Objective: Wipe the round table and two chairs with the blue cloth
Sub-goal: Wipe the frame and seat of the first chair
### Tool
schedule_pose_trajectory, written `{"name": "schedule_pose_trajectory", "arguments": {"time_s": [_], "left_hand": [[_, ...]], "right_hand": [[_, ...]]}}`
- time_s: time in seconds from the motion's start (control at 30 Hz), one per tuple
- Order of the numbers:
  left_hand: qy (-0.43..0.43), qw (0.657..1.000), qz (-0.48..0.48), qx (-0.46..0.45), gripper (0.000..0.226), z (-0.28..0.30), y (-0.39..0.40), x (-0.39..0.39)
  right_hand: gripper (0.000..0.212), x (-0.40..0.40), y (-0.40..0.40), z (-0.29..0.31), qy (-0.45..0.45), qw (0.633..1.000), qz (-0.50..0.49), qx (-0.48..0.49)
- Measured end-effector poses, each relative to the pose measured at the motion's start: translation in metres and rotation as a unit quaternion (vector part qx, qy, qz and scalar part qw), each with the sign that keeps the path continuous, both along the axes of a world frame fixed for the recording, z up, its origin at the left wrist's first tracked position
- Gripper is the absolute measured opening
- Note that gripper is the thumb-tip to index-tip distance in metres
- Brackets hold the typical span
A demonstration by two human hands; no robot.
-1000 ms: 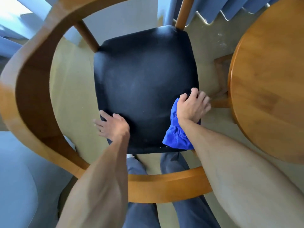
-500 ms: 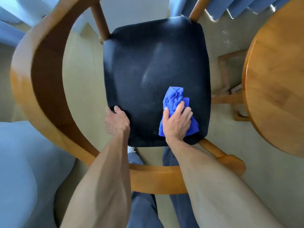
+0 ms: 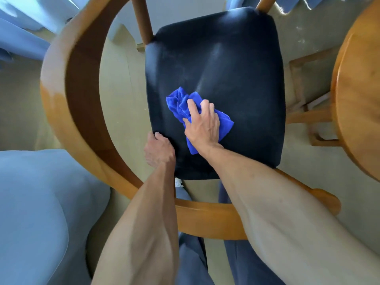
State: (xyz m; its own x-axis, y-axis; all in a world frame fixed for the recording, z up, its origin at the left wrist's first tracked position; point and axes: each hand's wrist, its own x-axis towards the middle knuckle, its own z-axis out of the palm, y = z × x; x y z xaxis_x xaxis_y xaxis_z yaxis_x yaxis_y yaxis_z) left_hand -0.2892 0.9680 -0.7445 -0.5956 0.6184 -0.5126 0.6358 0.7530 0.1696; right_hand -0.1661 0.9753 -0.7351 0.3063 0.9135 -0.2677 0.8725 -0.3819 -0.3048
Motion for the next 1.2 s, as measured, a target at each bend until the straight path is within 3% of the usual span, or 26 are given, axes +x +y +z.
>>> {"name": "schedule_pose_trajectory", "arguments": {"time_s": [0.2, 0.37, 0.7, 0.9, 1.0, 1.13, 1.2], "left_hand": [[0.021, 0.999, -0.036, 0.02, 0.031, -0.002, -0.003, 0.006], [0.032, 0.986, -0.153, 0.059, 0.053, -0.005, 0.001, 0.029], [0.032, 0.985, -0.153, 0.076, 0.055, -0.006, -0.001, 0.024], [0.013, 0.988, -0.127, 0.087, 0.043, -0.004, 0.002, 0.023], [0.001, 0.987, -0.138, 0.076, 0.033, -0.001, 0.006, 0.011], [-0.004, 0.984, -0.168, 0.053, 0.032, 0.01, 0.004, 0.01], [-0.007, 0.983, -0.178, 0.039, 0.034, 0.016, 0.001, 0.016]], "right_hand": [[0.06, 0.088, 0.033, -0.002, -0.079, 0.982, -0.169, -0.002], [0.057, 0.127, 0.053, -0.002, -0.087, 0.959, -0.27, -0.008], [0.052, 0.098, 0.038, -0.003, -0.086, 0.989, -0.124, -0.009], [0.045, 0.008, 0.034, 0.008, 0.022, 0.998, 0.052, -0.041], [0.047, -0.01, 0.023, 0.007, 0.038, 0.998, 0.036, -0.034], [0.047, 0.014, 0.024, 0.006, 0.028, 0.995, 0.088, -0.037], [0.049, 0.03, 0.02, 0.008, 0.02, 0.996, 0.069, -0.044]]}}
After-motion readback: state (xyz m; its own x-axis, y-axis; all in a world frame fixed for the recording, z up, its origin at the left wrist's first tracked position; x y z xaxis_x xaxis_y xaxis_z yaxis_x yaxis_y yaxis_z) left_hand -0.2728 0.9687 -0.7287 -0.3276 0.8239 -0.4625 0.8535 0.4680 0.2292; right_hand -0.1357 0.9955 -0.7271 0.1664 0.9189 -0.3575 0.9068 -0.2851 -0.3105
